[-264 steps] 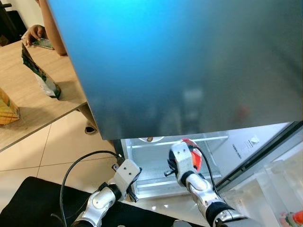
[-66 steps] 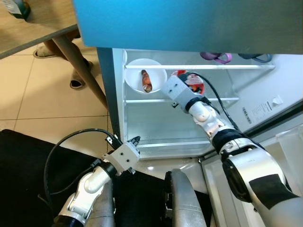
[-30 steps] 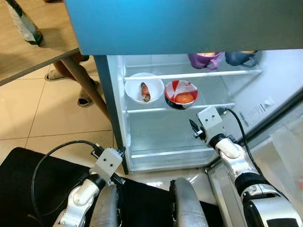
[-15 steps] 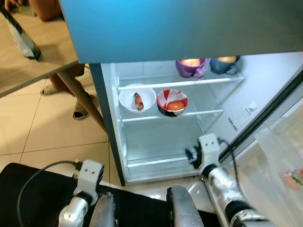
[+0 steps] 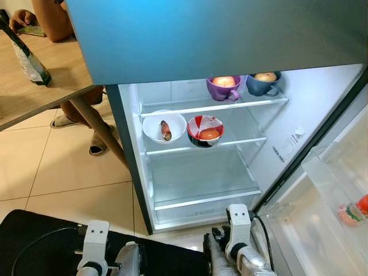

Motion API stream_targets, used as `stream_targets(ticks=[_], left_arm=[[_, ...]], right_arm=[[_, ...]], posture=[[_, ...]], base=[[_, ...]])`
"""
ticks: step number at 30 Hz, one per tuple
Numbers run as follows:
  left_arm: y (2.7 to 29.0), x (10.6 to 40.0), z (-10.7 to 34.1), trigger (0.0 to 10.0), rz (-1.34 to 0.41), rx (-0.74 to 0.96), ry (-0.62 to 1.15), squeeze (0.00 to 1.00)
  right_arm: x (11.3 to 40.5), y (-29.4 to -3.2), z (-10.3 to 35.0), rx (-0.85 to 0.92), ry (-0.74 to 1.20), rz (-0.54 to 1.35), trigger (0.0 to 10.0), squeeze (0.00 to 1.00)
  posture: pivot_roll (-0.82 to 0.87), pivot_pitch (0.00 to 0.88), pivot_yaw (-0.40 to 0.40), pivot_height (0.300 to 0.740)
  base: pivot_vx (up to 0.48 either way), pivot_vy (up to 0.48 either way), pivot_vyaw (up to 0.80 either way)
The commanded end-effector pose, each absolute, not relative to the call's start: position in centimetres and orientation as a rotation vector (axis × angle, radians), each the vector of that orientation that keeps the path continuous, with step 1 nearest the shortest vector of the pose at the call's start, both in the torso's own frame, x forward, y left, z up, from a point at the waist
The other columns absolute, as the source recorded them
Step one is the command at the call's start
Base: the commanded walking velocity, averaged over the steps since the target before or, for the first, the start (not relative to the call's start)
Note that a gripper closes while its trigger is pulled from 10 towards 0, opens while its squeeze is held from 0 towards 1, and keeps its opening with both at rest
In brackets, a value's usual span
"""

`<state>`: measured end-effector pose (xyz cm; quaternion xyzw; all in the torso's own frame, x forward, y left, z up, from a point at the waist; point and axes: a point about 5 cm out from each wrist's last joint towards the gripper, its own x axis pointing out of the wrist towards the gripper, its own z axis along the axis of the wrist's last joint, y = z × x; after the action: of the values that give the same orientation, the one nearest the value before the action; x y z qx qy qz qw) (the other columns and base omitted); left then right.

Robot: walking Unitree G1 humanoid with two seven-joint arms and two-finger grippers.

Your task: Restocking fridge

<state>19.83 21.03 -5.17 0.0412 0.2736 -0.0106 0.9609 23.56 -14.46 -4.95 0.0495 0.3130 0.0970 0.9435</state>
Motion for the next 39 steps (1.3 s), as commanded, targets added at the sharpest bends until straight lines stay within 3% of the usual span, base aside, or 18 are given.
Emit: stream_targets(ticks=[1, 12, 25, 39], left_arm=[[20.7, 19.6, -5.4, 10.0, -0.019, 0.078, 0.562, 0.00], [20.1, 19.1, -6.0, 10.0, -0.052, 0.089, 0.591, 0.00], [19.6, 17.0, -7.1, 10.0, -0.096, 0.119, 0.647, 0.00], [19.9, 17.5, -6.8, 10.0, -0.055, 0.091, 0.616, 0.00]], right_arm=[[22.8, -14.2, -5.6, 0.104, 0.685, 0.202, 10.0, 0.00], [22.4, -14.6, -5.8, 0.092, 0.702, 0.190, 10.0, 0.00], [21.1, -15.7, -6.6, 0.107, 0.743, 0.159, 10.0, 0.00], [19.7, -16.2, -7.3, 0.094, 0.764, 0.149, 10.0, 0.00]], posture=[[-0.09, 0.103, -0.003, 0.631], [-0.10, 0.101, -0.003, 0.661], [-0.10, 0.094, -0.027, 0.661], [-0.10, 0.107, -0.005, 0.661]], base=[[0.000, 0.000, 0.00], [0.000, 0.000, 0.00], [0.000, 0.000, 0.00], [0.000, 0.000, 0.00]])
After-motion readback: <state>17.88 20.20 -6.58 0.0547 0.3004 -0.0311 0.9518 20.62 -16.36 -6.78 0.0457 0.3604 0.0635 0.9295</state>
